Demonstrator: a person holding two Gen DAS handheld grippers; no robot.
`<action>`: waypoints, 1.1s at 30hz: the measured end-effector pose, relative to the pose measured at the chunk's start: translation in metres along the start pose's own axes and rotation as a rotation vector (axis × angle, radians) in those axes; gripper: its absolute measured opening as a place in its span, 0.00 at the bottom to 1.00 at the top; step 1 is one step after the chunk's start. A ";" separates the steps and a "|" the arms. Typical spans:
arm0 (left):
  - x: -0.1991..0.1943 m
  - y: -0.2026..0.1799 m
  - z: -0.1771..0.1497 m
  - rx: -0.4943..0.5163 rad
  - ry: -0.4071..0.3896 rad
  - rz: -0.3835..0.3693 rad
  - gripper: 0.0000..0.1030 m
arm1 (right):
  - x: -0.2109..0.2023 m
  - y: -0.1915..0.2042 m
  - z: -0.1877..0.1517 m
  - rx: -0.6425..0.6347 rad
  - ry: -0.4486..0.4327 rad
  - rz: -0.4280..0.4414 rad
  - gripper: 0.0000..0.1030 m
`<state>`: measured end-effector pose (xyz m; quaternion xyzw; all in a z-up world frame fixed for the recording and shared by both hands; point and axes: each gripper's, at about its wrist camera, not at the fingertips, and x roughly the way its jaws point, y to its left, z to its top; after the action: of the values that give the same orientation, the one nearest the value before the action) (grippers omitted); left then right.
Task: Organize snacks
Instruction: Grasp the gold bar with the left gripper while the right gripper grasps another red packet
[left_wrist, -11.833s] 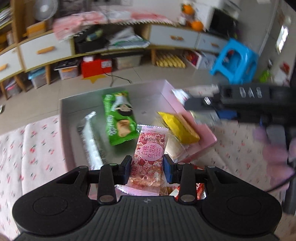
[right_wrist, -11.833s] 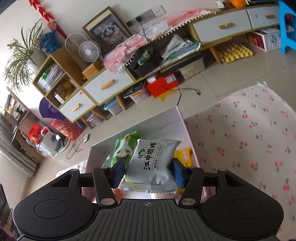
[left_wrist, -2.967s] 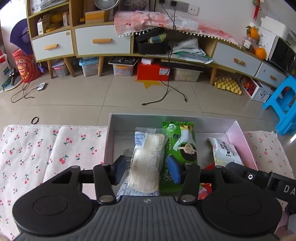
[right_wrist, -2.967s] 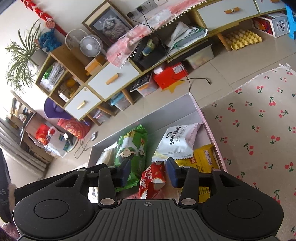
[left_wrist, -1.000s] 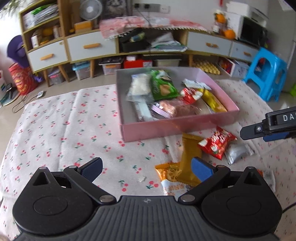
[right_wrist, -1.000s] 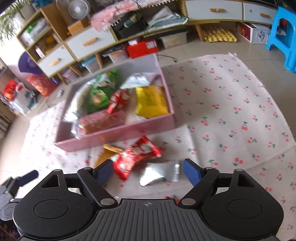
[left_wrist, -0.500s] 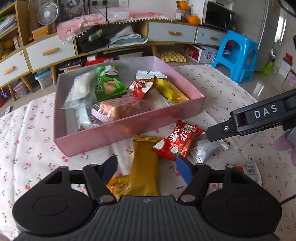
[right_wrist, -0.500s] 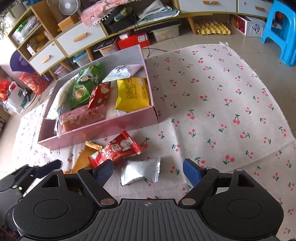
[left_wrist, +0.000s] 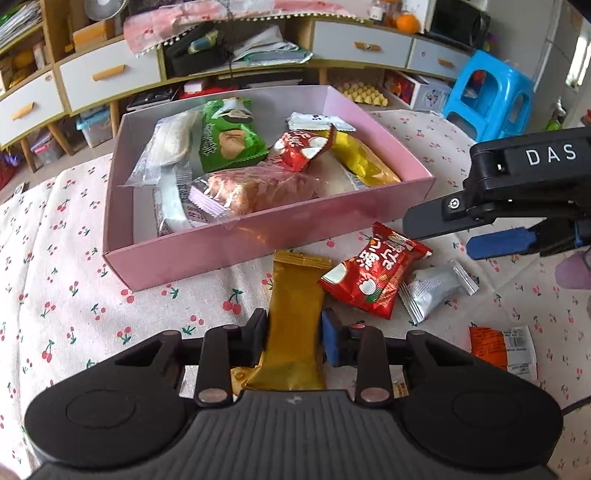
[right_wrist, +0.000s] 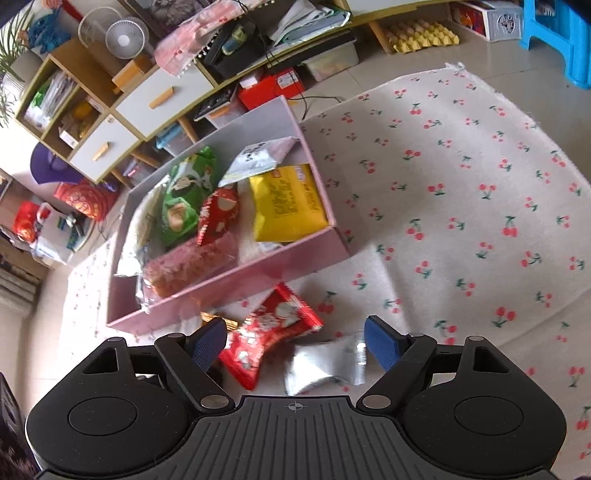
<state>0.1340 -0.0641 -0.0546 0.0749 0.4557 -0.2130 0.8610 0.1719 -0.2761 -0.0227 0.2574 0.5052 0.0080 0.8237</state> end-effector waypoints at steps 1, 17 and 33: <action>0.000 0.002 0.001 -0.011 0.001 0.001 0.28 | 0.001 0.003 0.000 -0.003 0.002 0.004 0.76; -0.016 0.022 0.005 -0.097 0.007 -0.014 0.28 | 0.024 0.027 -0.007 0.034 0.042 0.003 0.48; -0.025 0.038 0.005 -0.151 0.009 -0.021 0.28 | 0.024 0.037 -0.008 -0.038 -0.031 0.003 0.62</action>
<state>0.1417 -0.0242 -0.0333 0.0062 0.4752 -0.1866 0.8598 0.1858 -0.2337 -0.0293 0.2424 0.4915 0.0149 0.8363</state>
